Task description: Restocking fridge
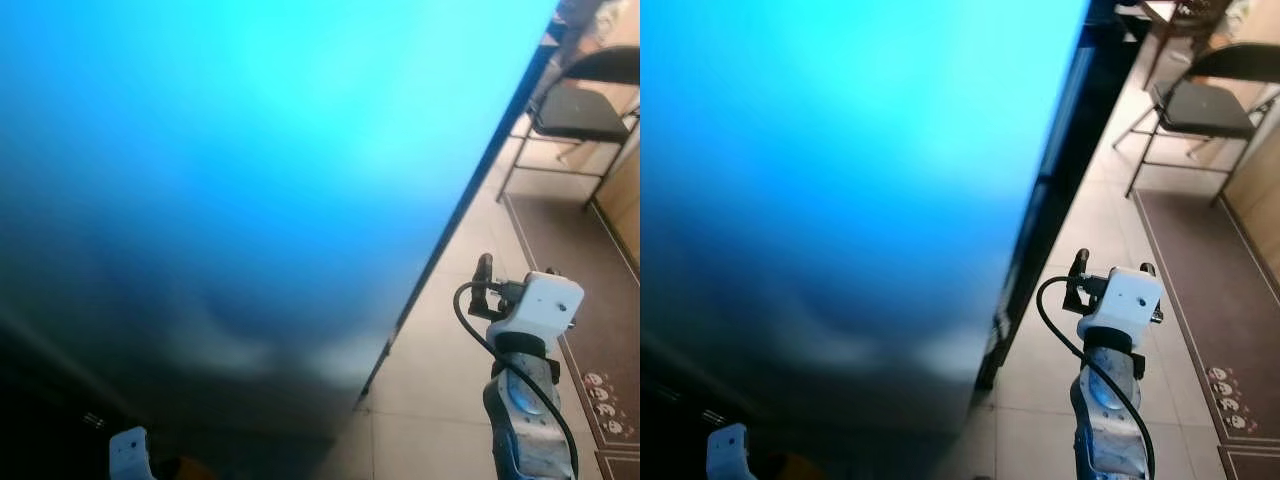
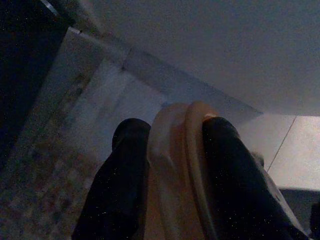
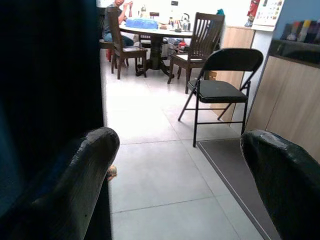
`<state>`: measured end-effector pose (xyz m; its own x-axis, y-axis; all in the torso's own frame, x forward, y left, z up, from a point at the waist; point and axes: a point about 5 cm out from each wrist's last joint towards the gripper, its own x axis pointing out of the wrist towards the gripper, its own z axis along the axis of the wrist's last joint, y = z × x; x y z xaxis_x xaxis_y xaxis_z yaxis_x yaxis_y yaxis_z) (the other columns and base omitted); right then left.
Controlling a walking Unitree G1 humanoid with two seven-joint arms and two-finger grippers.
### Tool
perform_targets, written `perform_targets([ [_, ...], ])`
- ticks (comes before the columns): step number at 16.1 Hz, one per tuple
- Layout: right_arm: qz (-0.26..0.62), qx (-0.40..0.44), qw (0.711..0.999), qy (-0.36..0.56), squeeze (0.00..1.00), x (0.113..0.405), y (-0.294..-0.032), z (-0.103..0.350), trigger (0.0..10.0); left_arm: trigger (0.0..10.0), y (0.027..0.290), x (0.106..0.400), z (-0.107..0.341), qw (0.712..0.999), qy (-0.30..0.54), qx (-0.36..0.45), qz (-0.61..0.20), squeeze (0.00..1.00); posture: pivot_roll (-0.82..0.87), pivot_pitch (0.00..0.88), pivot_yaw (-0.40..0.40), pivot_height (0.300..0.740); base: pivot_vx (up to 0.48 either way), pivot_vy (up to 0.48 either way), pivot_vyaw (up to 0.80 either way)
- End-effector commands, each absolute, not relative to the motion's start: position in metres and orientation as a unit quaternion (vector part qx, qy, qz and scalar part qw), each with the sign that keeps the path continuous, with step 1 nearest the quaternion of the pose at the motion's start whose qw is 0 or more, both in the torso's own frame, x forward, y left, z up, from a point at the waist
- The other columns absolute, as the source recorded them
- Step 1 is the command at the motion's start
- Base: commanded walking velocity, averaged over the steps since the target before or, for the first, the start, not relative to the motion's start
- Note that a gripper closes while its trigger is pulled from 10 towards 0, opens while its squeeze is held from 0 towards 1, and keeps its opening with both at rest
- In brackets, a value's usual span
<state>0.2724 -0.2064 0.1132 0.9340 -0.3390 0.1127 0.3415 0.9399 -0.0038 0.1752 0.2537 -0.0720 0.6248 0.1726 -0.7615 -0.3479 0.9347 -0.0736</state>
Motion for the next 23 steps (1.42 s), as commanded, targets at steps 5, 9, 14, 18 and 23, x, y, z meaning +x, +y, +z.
perform_targets([
  [5,-0.170,-0.006,0.984,-0.047,0.00,0.269,-0.203,0.109,10.0,10.0,0.251,0.172,-0.075,0.892,0.418,-0.103,0.141,0.00,-0.17,0.100,-0.016,0.740,0.000,0.000,0.00],
  [9,-0.180,-0.002,0.983,-0.042,0.00,0.256,-0.201,0.106,10.0,10.0,0.252,0.172,-0.074,0.891,0.418,-0.104,0.145,0.00,-0.17,0.110,-0.012,0.740,0.000,0.000,0.00],
  [14,-0.147,-0.023,0.988,-0.037,0.00,0.254,-0.193,0.105,10.0,10.0,0.252,0.171,-0.075,0.891,0.417,-0.105,0.146,0.00,-0.17,0.112,-0.011,0.740,0.000,0.000,0.00],
  [18,-0.141,-0.022,0.989,-0.038,0.00,0.257,-0.193,0.106,10.0,10.0,0.251,0.172,-0.074,0.893,0.419,-0.096,0.133,0.00,-0.17,0.110,-0.016,0.740,0.000,0.000,0.00],
  [23,-0.135,-0.026,0.990,-0.035,0.00,0.258,-0.194,0.107,10.0,10.0,0.250,0.172,-0.075,0.893,0.418,-0.100,0.133,0.00,-0.18,0.110,-0.018,0.740,0.000,-0.401,0.00],
])
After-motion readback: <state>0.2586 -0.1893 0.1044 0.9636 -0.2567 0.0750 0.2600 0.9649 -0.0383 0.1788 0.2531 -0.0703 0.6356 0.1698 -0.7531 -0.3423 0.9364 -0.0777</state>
